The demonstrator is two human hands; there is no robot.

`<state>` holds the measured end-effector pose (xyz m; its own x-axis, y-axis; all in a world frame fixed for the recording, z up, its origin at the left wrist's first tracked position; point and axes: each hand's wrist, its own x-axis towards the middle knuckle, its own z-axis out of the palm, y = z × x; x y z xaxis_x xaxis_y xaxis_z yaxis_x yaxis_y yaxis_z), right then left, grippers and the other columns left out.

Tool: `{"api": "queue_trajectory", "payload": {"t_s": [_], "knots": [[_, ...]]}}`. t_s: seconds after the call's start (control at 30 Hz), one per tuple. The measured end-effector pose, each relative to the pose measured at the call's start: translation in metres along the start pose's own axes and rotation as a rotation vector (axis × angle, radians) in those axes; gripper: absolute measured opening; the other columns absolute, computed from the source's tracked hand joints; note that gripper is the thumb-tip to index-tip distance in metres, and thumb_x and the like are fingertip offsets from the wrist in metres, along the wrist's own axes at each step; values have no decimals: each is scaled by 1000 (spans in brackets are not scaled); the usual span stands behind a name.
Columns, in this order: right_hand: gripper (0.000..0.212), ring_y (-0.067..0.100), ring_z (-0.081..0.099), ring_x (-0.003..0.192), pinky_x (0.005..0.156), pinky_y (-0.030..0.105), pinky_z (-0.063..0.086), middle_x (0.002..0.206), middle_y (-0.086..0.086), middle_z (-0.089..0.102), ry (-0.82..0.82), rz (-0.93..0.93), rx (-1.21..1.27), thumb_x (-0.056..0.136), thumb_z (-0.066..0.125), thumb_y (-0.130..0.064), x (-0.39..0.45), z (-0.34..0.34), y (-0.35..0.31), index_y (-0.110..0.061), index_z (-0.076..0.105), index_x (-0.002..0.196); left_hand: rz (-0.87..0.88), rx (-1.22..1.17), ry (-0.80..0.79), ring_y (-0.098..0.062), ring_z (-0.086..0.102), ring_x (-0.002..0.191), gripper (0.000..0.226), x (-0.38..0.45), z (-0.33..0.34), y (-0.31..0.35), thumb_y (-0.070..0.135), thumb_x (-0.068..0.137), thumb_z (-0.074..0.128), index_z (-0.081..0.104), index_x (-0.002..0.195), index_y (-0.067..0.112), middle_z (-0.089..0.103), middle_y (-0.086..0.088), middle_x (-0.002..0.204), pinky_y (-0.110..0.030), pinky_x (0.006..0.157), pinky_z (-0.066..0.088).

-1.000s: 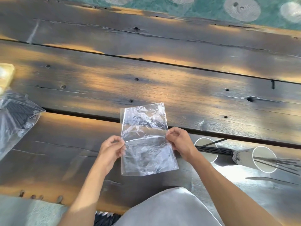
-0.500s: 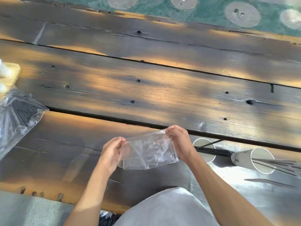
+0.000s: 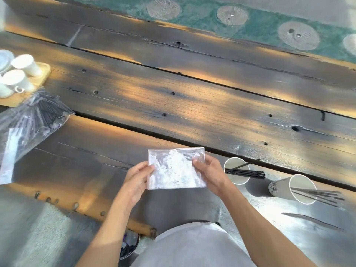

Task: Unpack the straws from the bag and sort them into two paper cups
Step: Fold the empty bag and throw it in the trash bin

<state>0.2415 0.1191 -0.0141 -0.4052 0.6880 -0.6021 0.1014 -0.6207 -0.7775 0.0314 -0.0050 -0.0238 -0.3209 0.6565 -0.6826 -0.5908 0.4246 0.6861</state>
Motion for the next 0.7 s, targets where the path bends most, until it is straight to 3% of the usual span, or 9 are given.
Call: {"api": "queue_trajectory", "payload": {"t_s": [0.13, 0.27, 0.37, 0.47, 0.53, 0.63, 0.7], "knots": [[8, 12, 46, 46, 48, 24, 38, 57, 7, 53, -10, -37, -121, 94, 61, 0, -11, -10, 5, -1, 66, 88, 3, 115, 29, -26, 72, 83, 12, -24, -5, -24, 0, 90, 63, 69, 101, -2, 74, -18, 96, -33, 68, 57], [17, 22, 57, 66, 65, 31, 47, 76, 14, 62, -83, -20, -118, 90, 69, -13, -25, -14, 13, 3, 66, 89, 97, 83, 174, -20, 67, 74, 8, -59, -3, -47, 5, 91, 66, 68, 93, -3, 72, -9, 79, -32, 69, 56], [11, 21, 71, 69, 54, 24, 52, 83, 7, 74, -228, 88, -203, 92, 69, -14, -43, -9, 25, -8, 62, 85, 142, -89, 353, -15, 67, 72, 9, -90, -13, -69, 5, 91, 65, 65, 97, -2, 72, -5, 79, -31, 70, 56], [13, 20, 70, 58, 43, 21, 45, 78, 9, 76, -326, 99, -359, 94, 66, -11, -59, 2, 45, -4, 57, 87, 152, -250, 477, -9, 70, 71, 7, -129, -30, -97, 2, 93, 62, 64, 99, -1, 72, -7, 86, -26, 65, 58], [12, 17, 67, 53, 41, 21, 42, 76, 13, 74, -348, 86, -415, 95, 64, -11, -69, 16, 61, -3, 59, 87, 119, -304, 504, -14, 71, 73, 10, -157, -42, -122, 4, 94, 62, 65, 101, -2, 73, -7, 88, -27, 62, 59], [9, 17, 65, 53, 41, 21, 43, 74, 14, 67, -382, 124, -473, 96, 62, -9, -84, 44, 86, -3, 60, 89, 42, -344, 482, -25, 69, 88, 20, -197, -61, -163, 5, 90, 67, 65, 107, -5, 73, -12, 99, -34, 75, 59], [7, 16, 65, 51, 42, 20, 45, 69, 13, 64, -413, 156, -530, 95, 61, -4, -93, 65, 102, -4, 59, 88, 22, -369, 526, -19, 73, 78, 14, -216, -76, -188, 1, 88, 67, 68, 102, -3, 75, -12, 94, -29, 70, 60]]}}
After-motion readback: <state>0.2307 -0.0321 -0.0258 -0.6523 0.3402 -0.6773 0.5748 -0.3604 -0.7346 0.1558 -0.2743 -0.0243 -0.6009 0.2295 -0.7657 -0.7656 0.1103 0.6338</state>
